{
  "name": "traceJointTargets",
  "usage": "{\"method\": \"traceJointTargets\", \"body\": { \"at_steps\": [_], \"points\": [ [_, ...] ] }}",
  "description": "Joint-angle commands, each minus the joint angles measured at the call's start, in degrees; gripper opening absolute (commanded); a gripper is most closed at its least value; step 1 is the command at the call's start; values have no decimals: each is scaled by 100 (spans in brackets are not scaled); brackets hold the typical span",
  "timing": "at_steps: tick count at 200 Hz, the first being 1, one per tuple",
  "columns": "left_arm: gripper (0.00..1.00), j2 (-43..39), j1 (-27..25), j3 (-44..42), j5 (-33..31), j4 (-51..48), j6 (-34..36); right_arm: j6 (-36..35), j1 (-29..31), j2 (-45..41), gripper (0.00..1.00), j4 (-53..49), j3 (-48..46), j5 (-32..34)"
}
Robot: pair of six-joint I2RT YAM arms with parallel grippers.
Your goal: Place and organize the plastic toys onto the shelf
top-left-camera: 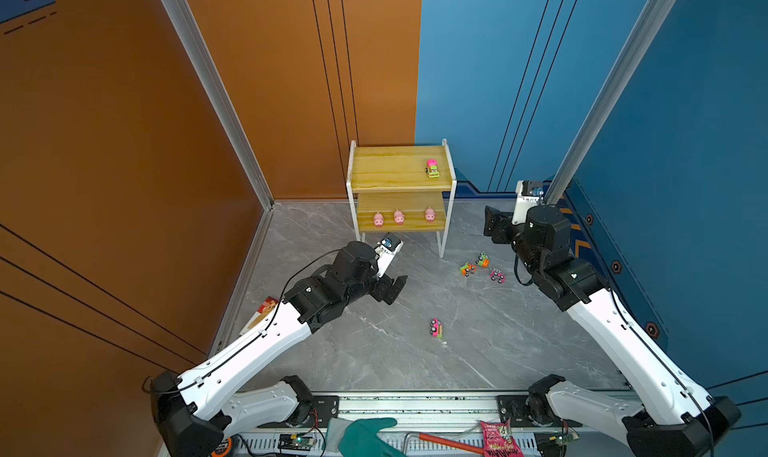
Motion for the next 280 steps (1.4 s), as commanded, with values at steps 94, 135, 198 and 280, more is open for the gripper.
{"method": "traceJointTargets", "body": {
  "at_steps": [94, 135, 198, 280],
  "points": [
    [98, 625, 588, 411, 1048, -265, -957, 1453, 1314, 336, 78, -171, -2580, -2255],
    [98, 458, 813, 511, 1096, -548, -1278, 1682, 1854, 965, 77, 286, -2679, -2496],
    [98, -81, 1208, -48, 1260, -604, -1834, 2068, 2418, 1855, 75, 40, -2344, -2114],
    [98, -100, 1272, -20, 1289, -596, -1799, 2314, 2635, 2655, 62, -448, -1863, -1516]
  ]
}}
